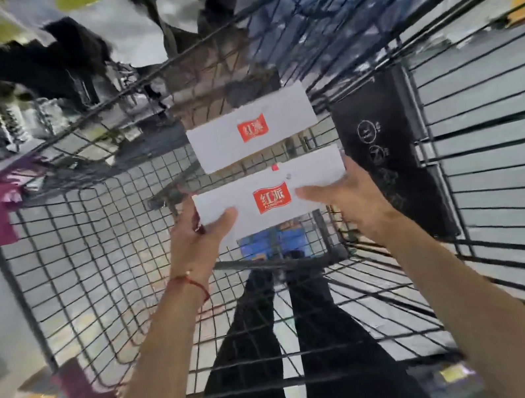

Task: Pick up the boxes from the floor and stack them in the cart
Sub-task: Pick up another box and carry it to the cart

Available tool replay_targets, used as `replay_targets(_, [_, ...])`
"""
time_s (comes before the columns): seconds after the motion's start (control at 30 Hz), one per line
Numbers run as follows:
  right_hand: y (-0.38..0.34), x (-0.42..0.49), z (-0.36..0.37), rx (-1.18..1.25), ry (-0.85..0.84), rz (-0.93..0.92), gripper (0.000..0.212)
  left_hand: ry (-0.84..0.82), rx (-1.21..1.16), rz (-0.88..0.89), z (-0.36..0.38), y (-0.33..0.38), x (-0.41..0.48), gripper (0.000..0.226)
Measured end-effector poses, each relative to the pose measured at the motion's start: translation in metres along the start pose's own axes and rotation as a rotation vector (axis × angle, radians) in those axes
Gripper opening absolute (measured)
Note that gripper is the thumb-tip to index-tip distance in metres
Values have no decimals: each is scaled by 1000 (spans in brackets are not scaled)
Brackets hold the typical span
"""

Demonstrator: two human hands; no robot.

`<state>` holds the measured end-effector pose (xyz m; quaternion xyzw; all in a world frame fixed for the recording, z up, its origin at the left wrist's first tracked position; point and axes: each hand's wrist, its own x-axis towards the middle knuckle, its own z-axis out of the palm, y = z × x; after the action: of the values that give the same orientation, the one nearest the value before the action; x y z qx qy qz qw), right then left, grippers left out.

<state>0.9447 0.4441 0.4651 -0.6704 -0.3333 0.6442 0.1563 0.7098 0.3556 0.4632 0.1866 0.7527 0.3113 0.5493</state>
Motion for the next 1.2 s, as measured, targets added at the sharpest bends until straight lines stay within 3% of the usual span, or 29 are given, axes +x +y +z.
replay_targets(0.33, [24,81,5,56,-9,-20,68,40,16,7,27,-34,82,39])
replay_targets(0.5, [28,99,7,78,27,-36,58,88,74,11,38,-44,91,54])
replay_targets(0.7, [28,103,1,25,4,-36,70,116,51,47,43,-37,85,43])
replay_targets(0.97, [29,116,-5,-34,-82,13,68,194,155,65,42,-40,85,46])
replay_targets(1.2, [38,106,13,112,186,-2,60,233,139,29,48,-36,85,47])
